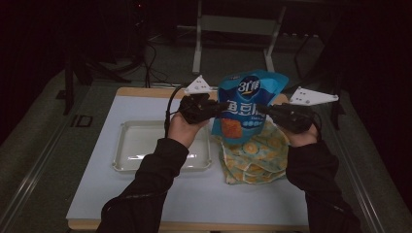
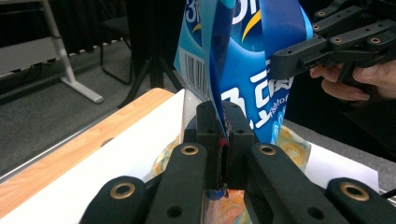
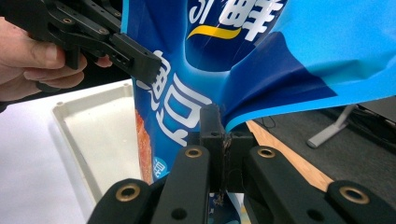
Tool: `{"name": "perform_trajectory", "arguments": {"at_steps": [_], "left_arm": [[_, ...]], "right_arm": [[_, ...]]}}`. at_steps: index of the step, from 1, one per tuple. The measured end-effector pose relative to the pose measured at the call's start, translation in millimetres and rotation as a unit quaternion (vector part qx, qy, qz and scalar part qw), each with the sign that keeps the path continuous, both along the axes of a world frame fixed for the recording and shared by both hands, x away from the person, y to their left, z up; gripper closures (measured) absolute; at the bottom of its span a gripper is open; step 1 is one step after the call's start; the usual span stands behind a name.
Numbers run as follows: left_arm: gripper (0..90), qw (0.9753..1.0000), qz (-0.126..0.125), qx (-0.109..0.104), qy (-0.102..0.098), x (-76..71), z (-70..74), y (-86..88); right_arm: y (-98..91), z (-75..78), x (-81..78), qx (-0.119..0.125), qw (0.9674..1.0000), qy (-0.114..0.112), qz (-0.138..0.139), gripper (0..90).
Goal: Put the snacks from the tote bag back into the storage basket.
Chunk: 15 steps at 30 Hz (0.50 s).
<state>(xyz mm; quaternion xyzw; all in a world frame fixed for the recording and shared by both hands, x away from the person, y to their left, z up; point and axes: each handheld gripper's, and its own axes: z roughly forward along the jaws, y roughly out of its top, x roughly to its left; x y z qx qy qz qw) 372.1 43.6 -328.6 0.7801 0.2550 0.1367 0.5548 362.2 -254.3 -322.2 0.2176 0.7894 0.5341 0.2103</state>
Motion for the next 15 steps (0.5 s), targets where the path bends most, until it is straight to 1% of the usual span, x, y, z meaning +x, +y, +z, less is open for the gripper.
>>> {"name": "perform_trajectory", "arguments": {"at_steps": [3, 5, 9, 11, 15], "left_arm": [[88.8, 1.0, 0.004, -0.001, -0.001, -2.1, 1.5, 8.0], [88.8, 1.0, 0.006, -0.001, -0.001, -3.5, 2.2, 13.3], [88.8, 0.9999, 0.011, 0.003, -0.003, -6.7, 4.0, 23.4], [88.8, 0.9999, 0.013, 0.002, -0.002, -8.2, 5.2, 29.4], [88.8, 0.9997, 0.022, 0.003, -0.005, -11.5, 6.3, 41.5]], "right_arm": [[10.9, 2.4, 0.1, -0.001, 1.0, -0.001, 0.006, 89.4], [13.2, 2.8, 0.3, -0.002, 1.0, -0.003, 0.008, 89.4], [23.4, 4.3, 1.1, -0.003, 0.9999, -0.003, 0.014, 89.4], [28.8, 5.0, 1.2, -0.002, 0.9998, -0.003, 0.018, 89.4], [41.2, 6.3, 2.2, -0.003, 0.9997, -0.005, 0.025, 89.4]]}}
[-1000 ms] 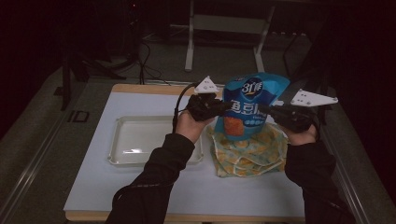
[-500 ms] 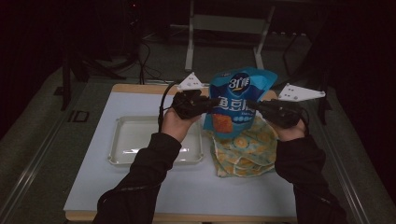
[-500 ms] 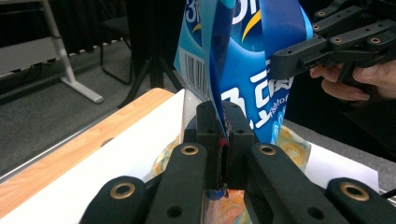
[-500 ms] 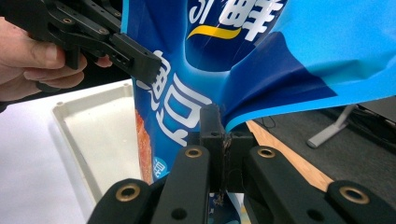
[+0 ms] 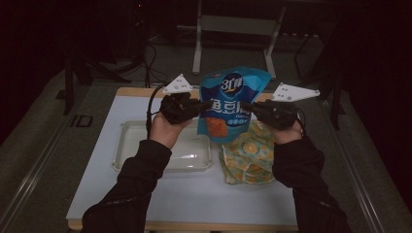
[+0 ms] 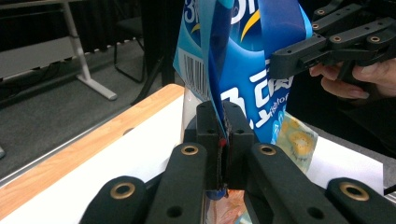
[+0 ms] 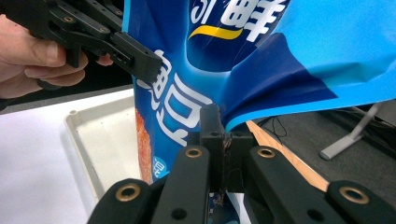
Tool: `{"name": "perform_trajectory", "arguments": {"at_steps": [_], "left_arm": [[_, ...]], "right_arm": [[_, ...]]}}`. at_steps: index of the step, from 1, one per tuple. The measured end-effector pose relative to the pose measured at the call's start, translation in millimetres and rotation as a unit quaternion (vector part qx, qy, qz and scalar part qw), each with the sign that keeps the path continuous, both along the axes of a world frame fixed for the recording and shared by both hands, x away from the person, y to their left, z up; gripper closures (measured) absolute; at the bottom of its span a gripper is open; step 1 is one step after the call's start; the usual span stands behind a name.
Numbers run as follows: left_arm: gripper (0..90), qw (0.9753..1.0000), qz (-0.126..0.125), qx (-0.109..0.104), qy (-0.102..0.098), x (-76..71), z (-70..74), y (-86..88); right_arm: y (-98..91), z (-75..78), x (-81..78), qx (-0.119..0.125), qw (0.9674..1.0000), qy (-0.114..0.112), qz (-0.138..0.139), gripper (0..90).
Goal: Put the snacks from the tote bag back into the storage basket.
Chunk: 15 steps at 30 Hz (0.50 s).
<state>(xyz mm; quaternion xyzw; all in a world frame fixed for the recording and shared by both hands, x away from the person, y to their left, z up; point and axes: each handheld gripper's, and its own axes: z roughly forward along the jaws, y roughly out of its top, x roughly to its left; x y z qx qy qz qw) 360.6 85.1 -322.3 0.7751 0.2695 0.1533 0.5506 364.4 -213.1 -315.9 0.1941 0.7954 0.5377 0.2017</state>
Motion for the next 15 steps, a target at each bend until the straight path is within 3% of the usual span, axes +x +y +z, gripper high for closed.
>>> {"name": "perform_trajectory", "arguments": {"at_steps": [15], "left_arm": [[88.8, 0.9996, 0.026, -0.003, 0.001, -13.7, -2.1, 49.3]], "right_arm": [[50.1, 0.9, 1.8, -0.007, 0.9996, -0.005, 0.028, 89.4]]}}
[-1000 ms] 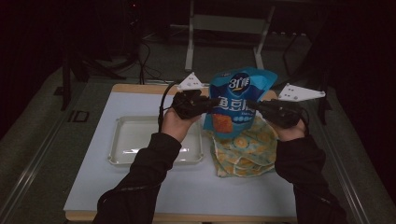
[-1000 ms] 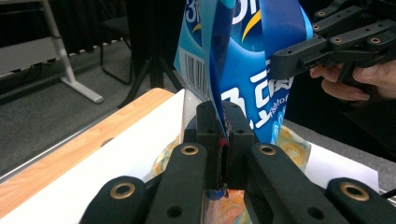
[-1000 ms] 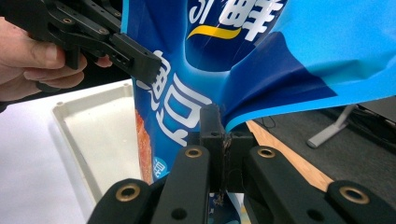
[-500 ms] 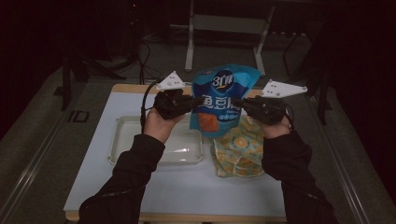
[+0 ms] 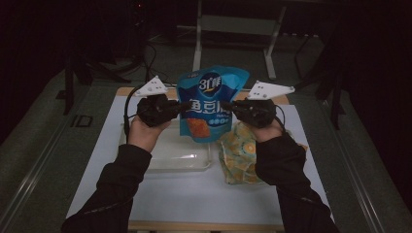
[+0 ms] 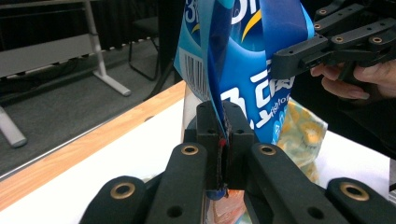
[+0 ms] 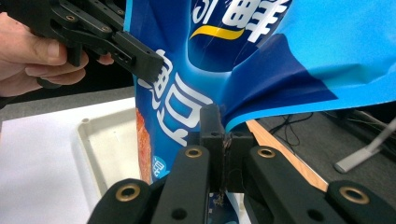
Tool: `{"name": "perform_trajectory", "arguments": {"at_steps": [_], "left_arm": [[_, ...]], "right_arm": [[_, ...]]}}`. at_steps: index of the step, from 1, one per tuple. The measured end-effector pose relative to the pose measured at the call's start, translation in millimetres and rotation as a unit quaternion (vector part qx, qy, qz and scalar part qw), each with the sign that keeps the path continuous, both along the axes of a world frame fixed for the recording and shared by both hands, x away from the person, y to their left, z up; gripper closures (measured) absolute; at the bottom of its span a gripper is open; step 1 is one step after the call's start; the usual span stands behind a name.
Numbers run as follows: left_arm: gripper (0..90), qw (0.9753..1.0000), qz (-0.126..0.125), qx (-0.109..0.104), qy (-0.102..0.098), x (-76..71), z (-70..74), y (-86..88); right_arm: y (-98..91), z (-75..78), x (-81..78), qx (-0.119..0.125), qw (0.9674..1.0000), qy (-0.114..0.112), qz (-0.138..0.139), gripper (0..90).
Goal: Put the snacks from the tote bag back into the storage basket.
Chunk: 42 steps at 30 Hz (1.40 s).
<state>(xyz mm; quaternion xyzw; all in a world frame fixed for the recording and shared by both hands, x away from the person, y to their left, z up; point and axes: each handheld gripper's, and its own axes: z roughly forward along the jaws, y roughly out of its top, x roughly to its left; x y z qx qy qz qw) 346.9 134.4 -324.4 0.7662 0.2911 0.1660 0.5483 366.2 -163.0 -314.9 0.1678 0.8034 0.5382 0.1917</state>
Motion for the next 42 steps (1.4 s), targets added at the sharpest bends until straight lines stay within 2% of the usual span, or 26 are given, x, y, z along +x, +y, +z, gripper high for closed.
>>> {"name": "perform_trajectory", "arguments": {"at_steps": [5, 6, 10, 11, 16, 22, 30, 33, 34, 36, 42], "left_arm": [[88.8, 0.9999, 0.01, -0.001, 0.003, -5.5, -0.9, 15.6], [88.8, 0.9999, 0.011, -0.004, 0.005, -6.8, -1.4, 21.4], [88.8, 0.9999, 0.015, -0.002, 0.004, -9.1, -1.1, 26.4], [88.8, 0.9998, 0.02, -0.002, 0.0, -14.2, 0.3, 35.3], [88.8, 0.9997, 0.026, -0.004, 0.0, -20.1, 1.2, 48.8], [88.8, 0.9995, 0.03, -0.002, 0.004, -19.3, -5.5, 54.9], [88.8, 0.9994, 0.03, 0.0, 0.017, -14.8, -22.2, 57.6], [88.8, 0.9994, 0.027, -0.006, 0.021, -13.8, -35.6, 60.2], [88.8, 0.9994, 0.027, -0.006, 0.021, -13.8, -35.6, 60.2], [88.8, 0.9993, 0.024, -0.01, 0.026, -12.5, -46.6, 60.5], [88.7, 0.9988, 0.025, -0.002, 0.043, -8.8, -65.5, 59.5]], "right_arm": [[13.8, -0.6, -0.1, 0.0, 1.0, 0.003, 0.008, 89.4], [22.8, -1.3, -0.9, 0.0, 0.9999, 0.002, 0.013, 89.4], [30.9, -0.5, -1.8, -0.003, 0.9999, -0.001, 0.016, 89.4], [36.5, 0.3, -2.5, 0.002, 0.9998, 0.001, 0.02, 89.4], [50.8, 2.4, -5.2, -0.003, 0.9995, -0.007, 0.029, 89.4], [59.3, -3.1, -4.6, -0.003, 0.9995, -0.003, 0.03, 89.4], [63.1, -23.4, 0.1, -0.001, 0.9996, 0.014, 0.026, 89.4], [64.2, -31.6, 0.1, 0.001, 0.9995, 0.018, 0.025, 89.4], [64.2, -31.6, 0.1, 0.001, 0.9995, 0.018, 0.025, 89.4], [64.1, -42.2, -1.0, 0.002, 0.9995, 0.024, 0.022, 89.4], [66.3, -62.9, -1.2, -0.007, 0.9994, 0.032, 0.012, 89.4]]}}
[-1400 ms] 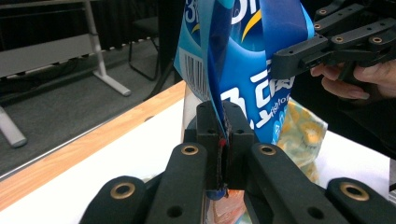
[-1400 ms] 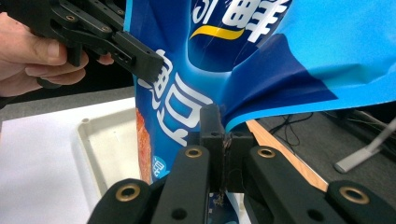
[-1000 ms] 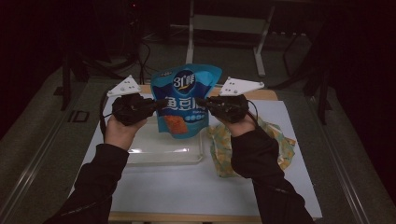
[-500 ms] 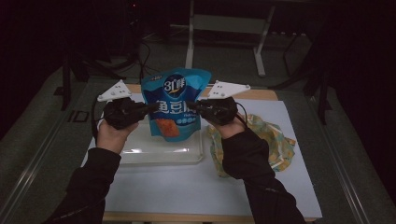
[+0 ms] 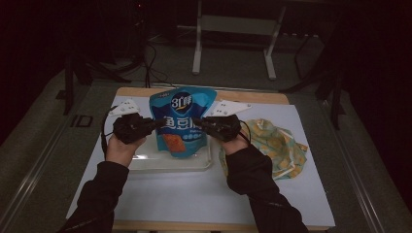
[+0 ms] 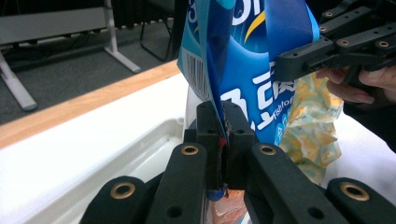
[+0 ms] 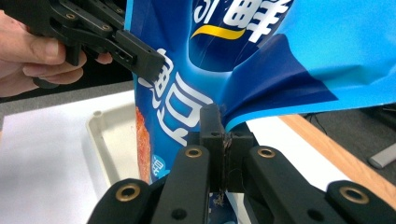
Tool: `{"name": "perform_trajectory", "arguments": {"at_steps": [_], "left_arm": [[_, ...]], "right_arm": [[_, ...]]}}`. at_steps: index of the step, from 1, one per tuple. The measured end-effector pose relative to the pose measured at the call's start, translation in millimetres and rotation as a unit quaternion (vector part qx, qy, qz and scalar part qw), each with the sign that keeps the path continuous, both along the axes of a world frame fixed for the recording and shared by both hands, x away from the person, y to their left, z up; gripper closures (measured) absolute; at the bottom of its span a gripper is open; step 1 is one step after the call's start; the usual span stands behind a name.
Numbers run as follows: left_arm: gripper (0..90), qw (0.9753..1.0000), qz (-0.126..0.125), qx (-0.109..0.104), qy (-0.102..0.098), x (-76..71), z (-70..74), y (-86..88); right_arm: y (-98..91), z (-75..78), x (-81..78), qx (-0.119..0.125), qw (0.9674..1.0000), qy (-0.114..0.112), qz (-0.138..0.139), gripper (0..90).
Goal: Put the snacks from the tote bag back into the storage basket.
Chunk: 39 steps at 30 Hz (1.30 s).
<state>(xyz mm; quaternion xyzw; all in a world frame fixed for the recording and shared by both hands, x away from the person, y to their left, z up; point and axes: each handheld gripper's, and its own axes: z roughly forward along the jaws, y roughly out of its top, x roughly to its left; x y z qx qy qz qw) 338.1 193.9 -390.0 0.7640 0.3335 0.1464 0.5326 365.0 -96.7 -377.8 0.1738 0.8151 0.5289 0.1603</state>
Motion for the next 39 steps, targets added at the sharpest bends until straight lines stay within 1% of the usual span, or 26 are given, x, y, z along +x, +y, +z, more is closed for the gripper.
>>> {"name": "perform_trajectory", "arguments": {"at_steps": [2, 4, 9, 14, 16, 20, 24, 25, 29, 36, 39], "left_arm": [[88.8, 1.0, -0.001, 0.0, 0.002, 0.5, -6.1, 0.2], [88.8, 1.0, -0.001, -0.005, 0.005, 1.4, -12.8, 0.5], [88.7, 0.9999, 0.0, -0.012, 0.011, 3.7, -27.1, 0.3], [88.7, 0.9998, -0.002, -0.014, 0.016, 5.0, -36.3, -0.5], [88.7, 0.9997, -0.004, -0.017, 0.017, 5.1, -39.7, -1.4], [88.7, 0.9997, -0.005, -0.014, 0.02, 5.0, -45.9, -3.2], [88.5, 0.9998, -0.006, -0.013, 0.017, 3.8, -50.7, -4.1], [88.5, 0.9999, -0.006, -0.01, 0.013, 3.2, -51.6, -4.5], [88.3, 0.9999, -0.005, -0.015, 0.006, -0.7, -54.5, -4.4], [87.4, 0.9999, -0.003, -0.01, -0.002, -9.2, -56.2, -6.1], [87.0, 0.9998, -0.004, -0.019, -0.001, -10.5, -58.0, -5.2]], "right_arm": [[0.3, -6.3, 0.5, 0.0, 1.0, 0.006, 0.0, 89.4], [0.0, -12.0, 1.0, 0.001, 0.9999, 0.012, -0.001, 89.4], [-0.4, -24.7, 2.4, 0.0, 0.9998, 0.019, -0.006, 89.4], [-1.2, -34.6, 4.0, 0.001, 0.9996, 0.026, -0.008, 89.4], [-3.0, -37.6, 4.4, 0.0, 0.9996, 0.026, -0.007, 89.4], [-4.9, -44.1, 3.7, 0.0, 0.9995, 0.029, -0.007, 89.3], [-6.1, -48.5, 4.1, -0.001, 0.9994, 0.034, -0.005, 89.3], [-6.3, -49.4, 4.0, -0.001, 0.9994, 0.034, -0.005, 89.3], [-7.4, -51.8, 2.6, 0.002, 0.9994, 0.034, -0.004, 89.2], [-9.9, -55.1, -2.8, 0.005, 0.9996, 0.029, -0.002, 89.1], [-11.5, -56.4, -4.4, 0.008, 0.9995, 0.029, -0.001, 89.0]]}}
